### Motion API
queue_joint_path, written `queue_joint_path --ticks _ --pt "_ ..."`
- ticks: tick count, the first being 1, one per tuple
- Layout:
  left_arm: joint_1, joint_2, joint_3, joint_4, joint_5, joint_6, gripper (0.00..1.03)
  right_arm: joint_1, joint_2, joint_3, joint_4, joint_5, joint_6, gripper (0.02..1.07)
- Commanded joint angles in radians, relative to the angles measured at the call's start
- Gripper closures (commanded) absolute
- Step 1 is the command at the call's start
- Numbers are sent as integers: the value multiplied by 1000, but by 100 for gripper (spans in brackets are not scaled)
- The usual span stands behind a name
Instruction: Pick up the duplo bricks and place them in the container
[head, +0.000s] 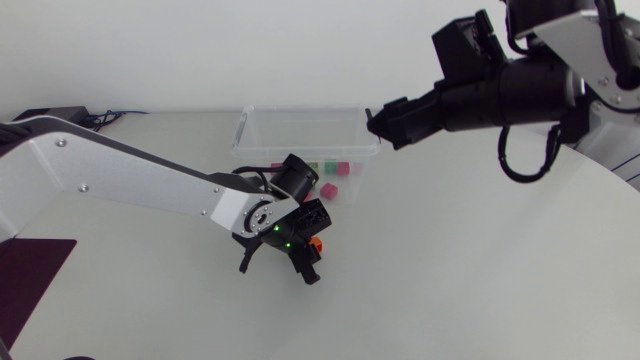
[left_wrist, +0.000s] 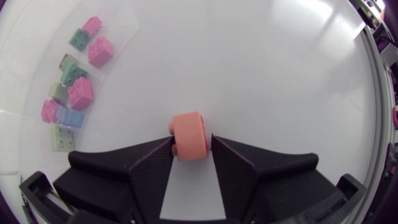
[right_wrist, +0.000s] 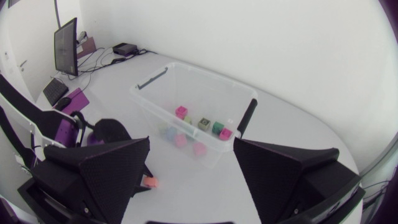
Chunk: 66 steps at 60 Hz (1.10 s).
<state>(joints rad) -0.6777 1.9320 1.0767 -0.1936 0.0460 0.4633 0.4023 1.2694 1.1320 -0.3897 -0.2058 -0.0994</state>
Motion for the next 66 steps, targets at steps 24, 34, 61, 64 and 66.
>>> queue_joint_path --ticks 24,34,61,64,66 --pt "78 -312 65 -141 0 -28 99 -71 -243 -494 101 -24 6 10" --pt "156 -354 161 -150 32 -35 99 -76 -271 -589 150 -3 -6 10" --pt "293 -96 493 -20 109 -206 79 -37 -266 -724 238 72 -17 9" --pt "305 -51 526 -18 112 -216 55 -31 -271 -738 250 88 -17 9" --pt "306 -22 545 -13 112 -216 28 -31 -275 -749 264 98 -20 9"
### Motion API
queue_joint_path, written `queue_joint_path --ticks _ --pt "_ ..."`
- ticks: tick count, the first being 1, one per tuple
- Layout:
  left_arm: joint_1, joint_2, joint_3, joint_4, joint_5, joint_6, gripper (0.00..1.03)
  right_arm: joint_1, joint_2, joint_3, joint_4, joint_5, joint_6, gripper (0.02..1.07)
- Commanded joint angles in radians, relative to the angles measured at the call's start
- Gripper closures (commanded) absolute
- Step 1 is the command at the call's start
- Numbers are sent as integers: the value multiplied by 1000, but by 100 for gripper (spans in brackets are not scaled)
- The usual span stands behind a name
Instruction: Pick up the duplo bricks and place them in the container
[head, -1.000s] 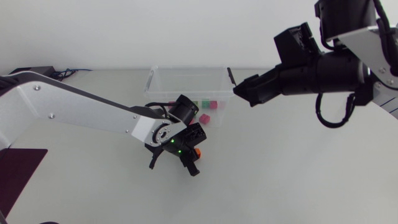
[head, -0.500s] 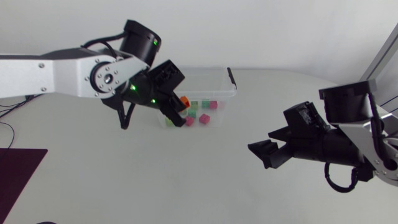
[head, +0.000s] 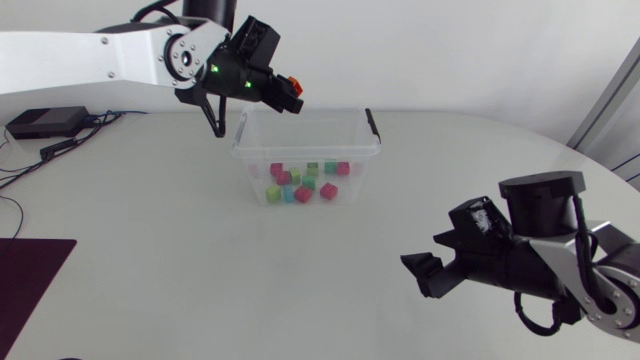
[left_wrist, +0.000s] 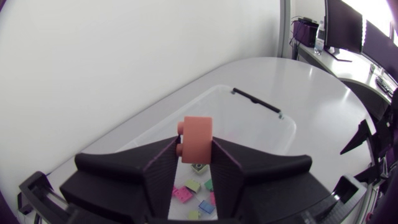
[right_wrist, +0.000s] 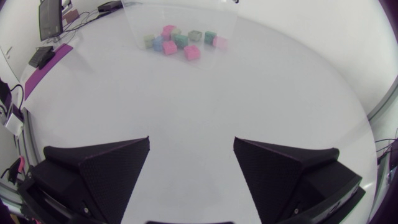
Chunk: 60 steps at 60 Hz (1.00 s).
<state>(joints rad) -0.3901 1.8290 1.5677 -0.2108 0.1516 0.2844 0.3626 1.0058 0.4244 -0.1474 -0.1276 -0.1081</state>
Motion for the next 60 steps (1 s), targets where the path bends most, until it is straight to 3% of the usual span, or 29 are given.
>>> queue_joint_path --ticks 1,3,5,21,27,44,60 --pt "20 88 60 4 6 -37 20 9 -15 -45 25 25 -13 8" --pt "22 105 66 4 6 -36 8 9 -16 -50 31 32 -22 8" --pt "23 113 66 5 5 -33 5 9 -27 -56 31 36 -27 8" --pt "77 44 -17 4 -12 -28 5 -8 -162 -79 43 66 -59 8" --pt "117 -31 -83 5 -12 -25 5 -11 -208 -81 31 134 -53 8" --pt "208 -358 -419 105 -43 38 5 -37 -398 -88 -43 177 -50 8" --pt "234 -636 -684 191 -101 68 5 -120 -607 -124 -86 210 -77 8"
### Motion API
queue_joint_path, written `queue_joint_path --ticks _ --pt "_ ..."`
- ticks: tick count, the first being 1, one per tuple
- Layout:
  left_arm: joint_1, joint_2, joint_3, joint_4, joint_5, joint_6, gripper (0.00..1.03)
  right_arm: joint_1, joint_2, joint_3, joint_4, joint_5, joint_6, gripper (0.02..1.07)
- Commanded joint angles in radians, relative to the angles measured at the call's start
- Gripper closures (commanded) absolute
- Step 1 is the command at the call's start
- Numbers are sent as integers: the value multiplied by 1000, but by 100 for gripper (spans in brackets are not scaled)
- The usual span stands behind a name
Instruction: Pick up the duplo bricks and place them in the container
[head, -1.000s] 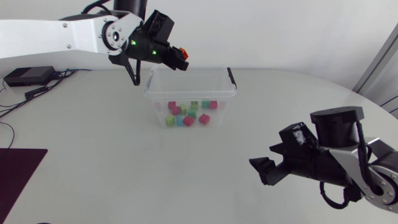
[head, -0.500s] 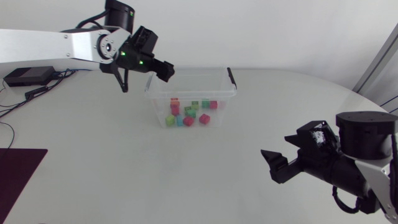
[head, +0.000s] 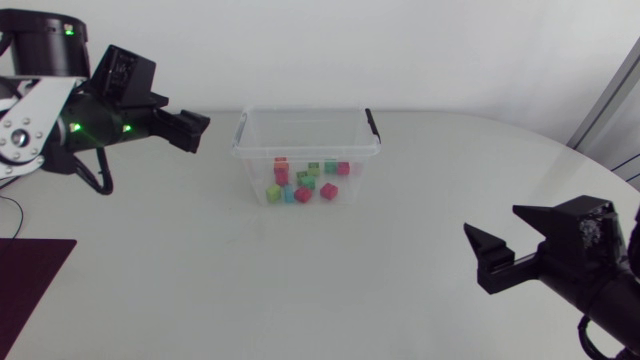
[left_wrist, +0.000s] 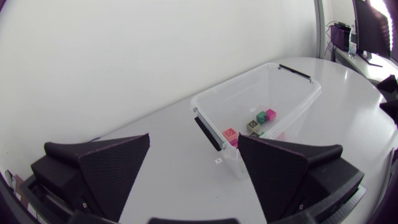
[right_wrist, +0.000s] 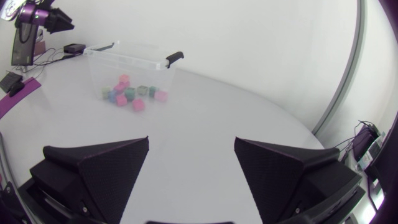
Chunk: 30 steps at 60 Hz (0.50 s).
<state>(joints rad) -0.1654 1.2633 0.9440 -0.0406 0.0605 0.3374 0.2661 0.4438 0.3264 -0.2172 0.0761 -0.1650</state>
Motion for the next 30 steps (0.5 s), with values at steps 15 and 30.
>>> queue_joint_path --ticks 15,30 --pt "75 -321 -252 27 -10 12 5 -113 -255 -76 -45 7 -47 8" --pt "138 -654 -458 24 -10 3 5 -169 -387 -121 -40 7 -74 8"
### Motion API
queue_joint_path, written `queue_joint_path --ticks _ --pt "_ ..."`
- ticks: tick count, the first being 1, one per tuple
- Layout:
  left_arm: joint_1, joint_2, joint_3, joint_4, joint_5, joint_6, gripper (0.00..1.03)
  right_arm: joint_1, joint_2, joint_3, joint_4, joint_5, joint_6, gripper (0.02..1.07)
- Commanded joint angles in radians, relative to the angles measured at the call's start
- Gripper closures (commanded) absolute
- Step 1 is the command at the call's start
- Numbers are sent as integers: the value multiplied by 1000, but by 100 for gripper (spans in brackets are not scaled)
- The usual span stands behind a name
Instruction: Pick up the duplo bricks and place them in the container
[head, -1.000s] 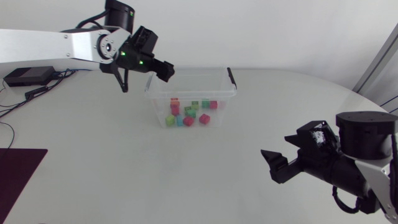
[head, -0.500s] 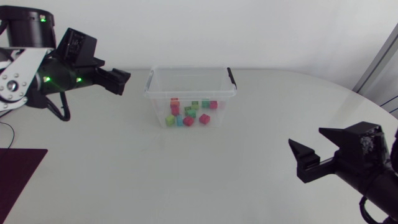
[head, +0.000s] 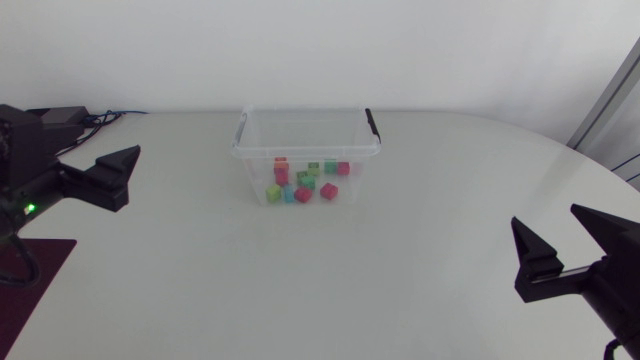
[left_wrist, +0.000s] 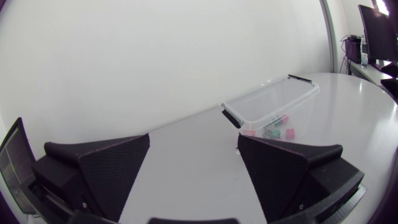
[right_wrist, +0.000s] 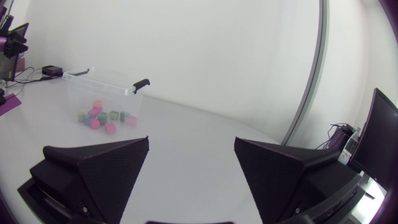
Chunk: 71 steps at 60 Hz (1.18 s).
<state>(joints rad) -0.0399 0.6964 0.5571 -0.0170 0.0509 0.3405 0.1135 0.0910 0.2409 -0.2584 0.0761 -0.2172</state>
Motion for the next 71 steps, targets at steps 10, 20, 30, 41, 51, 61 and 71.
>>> queue_joint_path --ticks 10,20,30,41,51,61,71 --pt "19 -248 -176 0 -5 -34 5 -31 -79 -64 24 -2 -2 8" --pt "24 -349 -262 4 -16 -103 5 -49 -81 -104 77 -18 47 8" --pt "28 -445 -344 8 -25 -169 5 -67 -84 -142 127 -34 94 8" --pt "33 -544 -428 11 -35 -236 5 -85 -87 -181 179 -51 143 8" --pt "38 -650 -518 15 -46 -309 5 -105 -90 -223 234 -68 195 8" --pt "40 -696 -557 17 -51 -340 5 -113 -91 -241 258 -76 217 8" --pt "40 -696 -557 17 -51 -340 5 -113 -91 -241 258 -76 217 7"
